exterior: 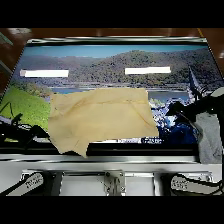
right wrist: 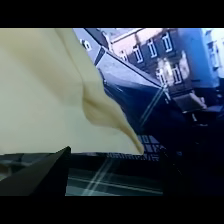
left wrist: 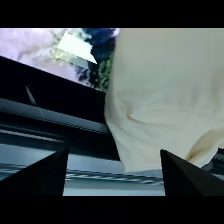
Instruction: Fold the shirts.
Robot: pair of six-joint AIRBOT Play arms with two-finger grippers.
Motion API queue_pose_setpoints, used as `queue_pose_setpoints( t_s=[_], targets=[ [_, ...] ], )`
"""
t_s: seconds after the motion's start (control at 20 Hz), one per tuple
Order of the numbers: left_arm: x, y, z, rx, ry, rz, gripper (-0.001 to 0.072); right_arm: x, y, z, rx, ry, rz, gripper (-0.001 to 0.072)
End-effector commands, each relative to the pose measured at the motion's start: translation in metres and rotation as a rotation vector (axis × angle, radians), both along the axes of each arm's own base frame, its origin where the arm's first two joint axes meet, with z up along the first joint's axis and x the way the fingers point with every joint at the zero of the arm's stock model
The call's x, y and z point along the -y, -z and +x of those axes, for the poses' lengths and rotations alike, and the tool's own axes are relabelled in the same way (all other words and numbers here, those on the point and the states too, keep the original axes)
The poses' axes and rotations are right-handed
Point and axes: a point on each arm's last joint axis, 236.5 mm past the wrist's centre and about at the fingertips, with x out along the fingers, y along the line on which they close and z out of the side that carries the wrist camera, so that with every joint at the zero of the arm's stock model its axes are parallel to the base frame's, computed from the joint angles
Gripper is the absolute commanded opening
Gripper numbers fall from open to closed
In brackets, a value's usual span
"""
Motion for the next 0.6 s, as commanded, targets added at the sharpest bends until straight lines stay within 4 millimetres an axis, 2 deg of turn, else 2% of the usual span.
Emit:
queue_pose_setpoints(
  t_s=[0.0,0.3,0.35,0.4,0.45,0.5,0.55],
  targets=[
    [0.02,0.028,-0.01,0.002,-0.068,-0.046,0.0718,-0.016,0.01,-0.006,0.014,0.04,0.093,0.0649],
    [0.028,0.044,0.011,0.034,-0.078,-0.03,0.0712,-0.013,0.012,0.0,0.035,0.054,0.075,0.0648],
    [0.032,0.047,0.012,0.027,-0.077,-0.04,0.0686,-0.013,0.012,0.0,0.033,0.056,0.076,0.0648],
    [0.035,0.051,0.013,0.017,-0.085,-0.047,0.0527,-0.012,0.013,-0.001,0.031,0.056,0.073,0.0648],
    [0.036,0.053,0.013,0.009,-0.088,-0.046,0.0256,-0.01,0.015,-0.004,0.022,0.042,0.055,0.0655],
    [0.035,0.053,0.013,0.009,-0.089,-0.046,0.0099,-0.005,0.019,-0.012,-0.004,0.011,0.023,0.0682],
    [0.035,0.052,0.013,0.012,-0.089,-0.046,0.0092,0.003,0.024,-0.023,-0.039,-0.022,-0.017,0.0682]
  ],
)
